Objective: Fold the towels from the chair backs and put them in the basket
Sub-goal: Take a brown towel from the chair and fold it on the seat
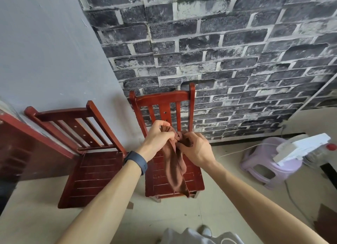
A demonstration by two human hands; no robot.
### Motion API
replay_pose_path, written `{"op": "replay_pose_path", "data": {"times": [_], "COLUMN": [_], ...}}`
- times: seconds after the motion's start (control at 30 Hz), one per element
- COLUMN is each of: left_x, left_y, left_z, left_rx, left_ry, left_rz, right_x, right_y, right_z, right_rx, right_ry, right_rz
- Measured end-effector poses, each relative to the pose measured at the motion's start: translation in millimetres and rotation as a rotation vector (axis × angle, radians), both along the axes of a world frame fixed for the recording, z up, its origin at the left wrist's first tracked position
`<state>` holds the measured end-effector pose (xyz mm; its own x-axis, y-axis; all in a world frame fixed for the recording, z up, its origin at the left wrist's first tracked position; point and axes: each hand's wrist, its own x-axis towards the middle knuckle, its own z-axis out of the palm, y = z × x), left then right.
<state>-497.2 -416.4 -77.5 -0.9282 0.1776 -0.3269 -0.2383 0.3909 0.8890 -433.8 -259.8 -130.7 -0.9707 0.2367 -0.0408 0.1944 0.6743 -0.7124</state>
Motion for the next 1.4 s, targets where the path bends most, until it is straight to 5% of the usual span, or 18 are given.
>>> {"op": "replay_pose_path", "data": {"times": [0.1,0.33,0.43,0.5,0.63,0.7,0.8,0.97,1.07,1.13,1.23,1.4], "left_x": [-1,-6,-11,-17,-24,-22,-21,-17,-16,-15,-13,-5], "left_y": [-6,-39,-55,-67,-85,-87,-81,-70,-63,-60,-59,-79], "left_z": [6,0,-6,-8,-10,-12,-15,-11,-6,-5,-5,-14], "left_rx": [-0.025,-0.683,-0.819,-0.725,0.107,0.337,0.387,0.478,0.569,0.562,0.534,0.491], "left_ry": [0.015,0.374,0.435,0.300,-0.195,-0.305,-0.366,-0.336,-0.353,-0.337,-0.296,-0.254], "left_rz": [-0.019,-0.086,-0.114,-0.074,0.364,0.515,0.572,0.588,0.559,0.575,0.618,0.690], "right_x": [-3,-12,-14,-15,-19,-20,-26,-36,-28,-18,-6,-5], "right_y": [0,30,50,69,121,132,128,126,125,125,124,121], "right_z": [6,11,10,9,1,-7,-16,-18,-29,-35,-50,-59], "right_rx": [0.084,0.085,0.095,0.065,-0.206,-0.246,-0.393,-1.054,-1.298,-1.303,-1.035,-0.754], "right_ry": [0.102,0.030,-0.047,-0.079,-0.123,-0.148,-0.183,-0.236,-0.443,-0.619,-0.741,-0.541], "right_rz": [-0.018,-0.066,-0.078,-0.166,-0.533,-0.598,-0.613,-0.795,-0.598,-0.307,-0.039,-0.129]}}
